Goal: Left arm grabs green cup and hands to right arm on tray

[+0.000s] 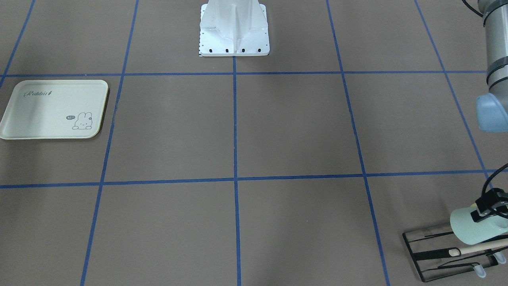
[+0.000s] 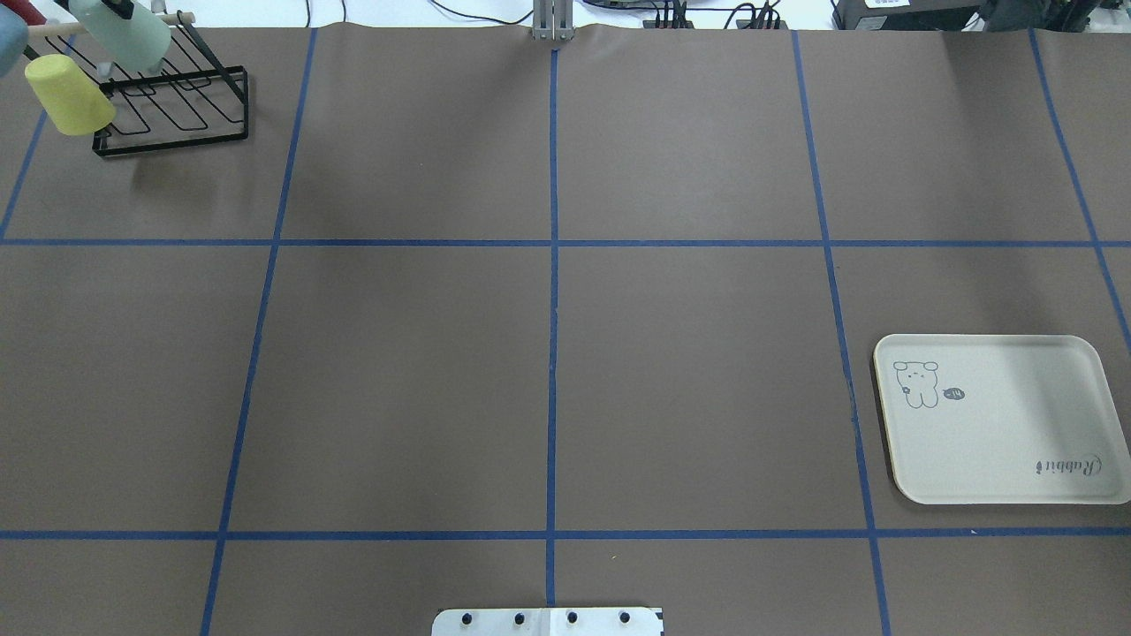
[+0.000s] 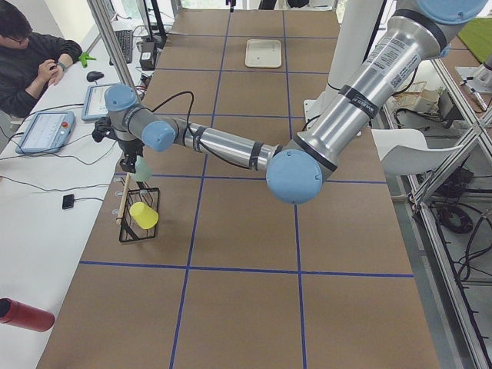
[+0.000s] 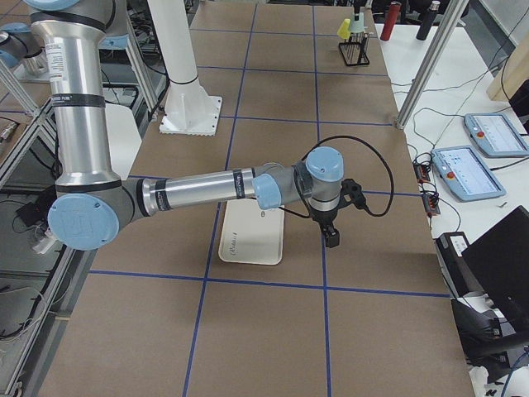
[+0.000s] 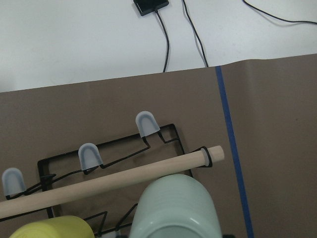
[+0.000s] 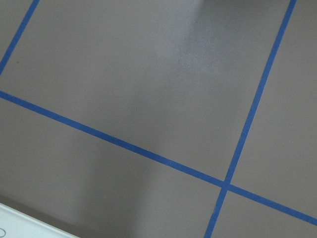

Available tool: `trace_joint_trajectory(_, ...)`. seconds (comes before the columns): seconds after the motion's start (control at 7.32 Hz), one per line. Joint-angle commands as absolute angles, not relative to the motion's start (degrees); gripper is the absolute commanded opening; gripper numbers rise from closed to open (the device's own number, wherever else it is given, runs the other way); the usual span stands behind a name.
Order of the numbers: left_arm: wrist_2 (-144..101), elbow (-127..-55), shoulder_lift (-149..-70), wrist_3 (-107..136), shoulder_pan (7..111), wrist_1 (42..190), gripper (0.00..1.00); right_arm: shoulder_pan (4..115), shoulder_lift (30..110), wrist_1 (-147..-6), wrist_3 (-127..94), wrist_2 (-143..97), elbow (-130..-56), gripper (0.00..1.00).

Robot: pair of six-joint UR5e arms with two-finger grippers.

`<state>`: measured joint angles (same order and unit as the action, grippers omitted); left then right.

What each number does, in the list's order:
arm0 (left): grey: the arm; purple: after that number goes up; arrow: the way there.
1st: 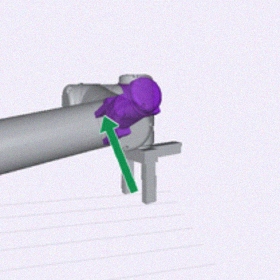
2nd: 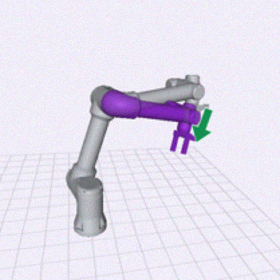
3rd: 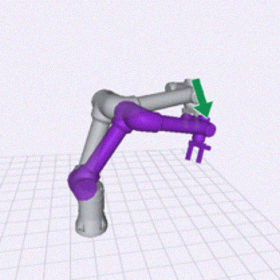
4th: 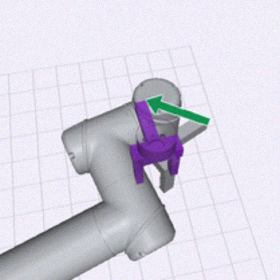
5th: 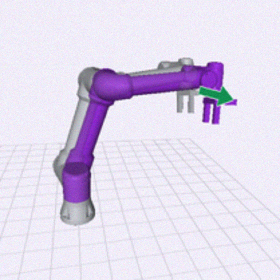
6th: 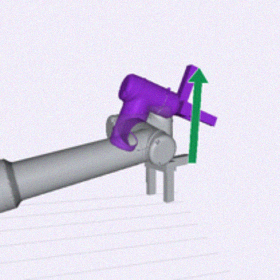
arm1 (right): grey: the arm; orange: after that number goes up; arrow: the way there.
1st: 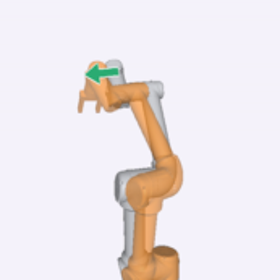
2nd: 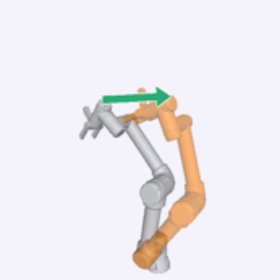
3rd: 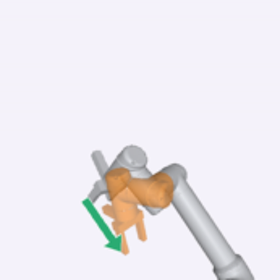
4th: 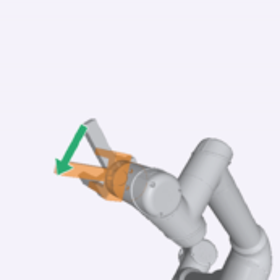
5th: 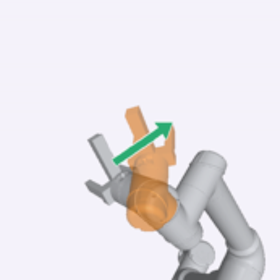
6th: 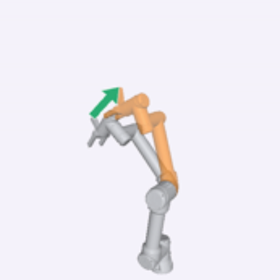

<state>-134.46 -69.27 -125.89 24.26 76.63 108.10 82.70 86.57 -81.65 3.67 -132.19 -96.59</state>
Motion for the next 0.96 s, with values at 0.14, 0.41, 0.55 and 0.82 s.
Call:
trace_joint_trajectory(0.14,-140.2,-76.0,-122.1,28.2,76.6,107.9,0.00,82.7,86.4,-81.4,2.5,-138.4,-96.9,1.00)
trace_joint_trajectory(0.41,-139.9,-79.3,-122.3,40.5,75.8,110.0,0.00,81.5,84.1,-76.2,-11.9,-144.0,-97.6,1.00)
trace_joint_trajectory(0.55,-139.8,-80.9,-122.3,47.3,73.9,112.4,0.00,79.0,83.4,-70.5,-21.0,-144.2,-97.4,1.00)
trace_joint_trajectory(0.82,-140.2,-83.3,-122.3,62.9,70.7,119.8,0.00,74.4,78.9,-61.2,-40.5,-144.2,-96.7,1.00)
